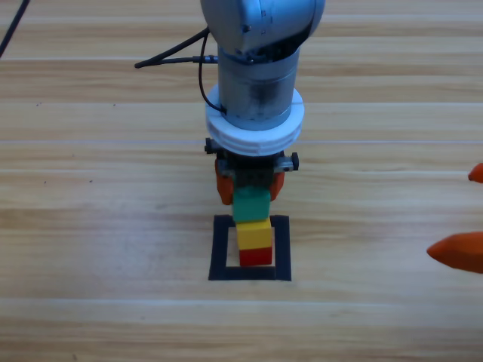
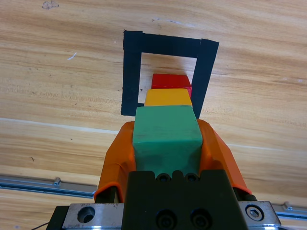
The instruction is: Stack the blocks in the rectangular block: red at the bottom, yellow in the middle, green on top
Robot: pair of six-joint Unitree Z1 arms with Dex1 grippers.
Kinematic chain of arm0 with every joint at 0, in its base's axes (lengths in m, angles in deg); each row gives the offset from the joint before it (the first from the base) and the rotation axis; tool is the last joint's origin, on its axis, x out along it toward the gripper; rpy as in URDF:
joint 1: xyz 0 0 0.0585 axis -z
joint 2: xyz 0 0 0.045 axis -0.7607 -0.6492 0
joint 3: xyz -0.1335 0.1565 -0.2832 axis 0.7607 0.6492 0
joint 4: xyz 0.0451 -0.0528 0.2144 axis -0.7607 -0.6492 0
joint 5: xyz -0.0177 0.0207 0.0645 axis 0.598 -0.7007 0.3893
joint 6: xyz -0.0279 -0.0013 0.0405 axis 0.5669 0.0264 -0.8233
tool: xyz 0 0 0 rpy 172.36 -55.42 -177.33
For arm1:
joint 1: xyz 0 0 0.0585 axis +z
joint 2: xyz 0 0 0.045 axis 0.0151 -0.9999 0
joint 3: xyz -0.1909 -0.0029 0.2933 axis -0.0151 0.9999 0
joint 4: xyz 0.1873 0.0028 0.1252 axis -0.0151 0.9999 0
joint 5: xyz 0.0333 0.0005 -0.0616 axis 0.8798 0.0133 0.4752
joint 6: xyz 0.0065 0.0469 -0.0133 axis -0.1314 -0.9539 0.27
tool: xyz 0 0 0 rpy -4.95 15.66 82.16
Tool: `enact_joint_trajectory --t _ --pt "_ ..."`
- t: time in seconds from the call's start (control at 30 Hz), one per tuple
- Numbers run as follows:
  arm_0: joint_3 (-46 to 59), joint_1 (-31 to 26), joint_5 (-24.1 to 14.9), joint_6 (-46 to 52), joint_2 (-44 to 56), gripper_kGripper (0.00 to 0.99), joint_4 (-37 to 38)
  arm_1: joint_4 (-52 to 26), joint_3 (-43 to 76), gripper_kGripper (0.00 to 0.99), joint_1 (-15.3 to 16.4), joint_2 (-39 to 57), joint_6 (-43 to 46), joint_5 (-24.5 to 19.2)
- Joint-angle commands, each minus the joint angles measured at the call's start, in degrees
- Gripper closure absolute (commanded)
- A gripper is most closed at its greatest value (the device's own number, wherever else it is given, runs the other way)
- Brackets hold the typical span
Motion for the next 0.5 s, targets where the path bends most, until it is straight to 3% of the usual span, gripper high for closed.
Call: enact_joint_trajectory --t 0.03,0.5 --pt "-0.18 1.96 0.71 0.12 -3.85 0.988 0.13 -1.22 1.97 0.01 1.65 0.45 -0.02 -1.1" --pt "-0.27 2.14 0.71 0.12 -4.29 0.987 0.13 -1.66 2.06 0.01 1.65 0.36 -0.02 -1.01"
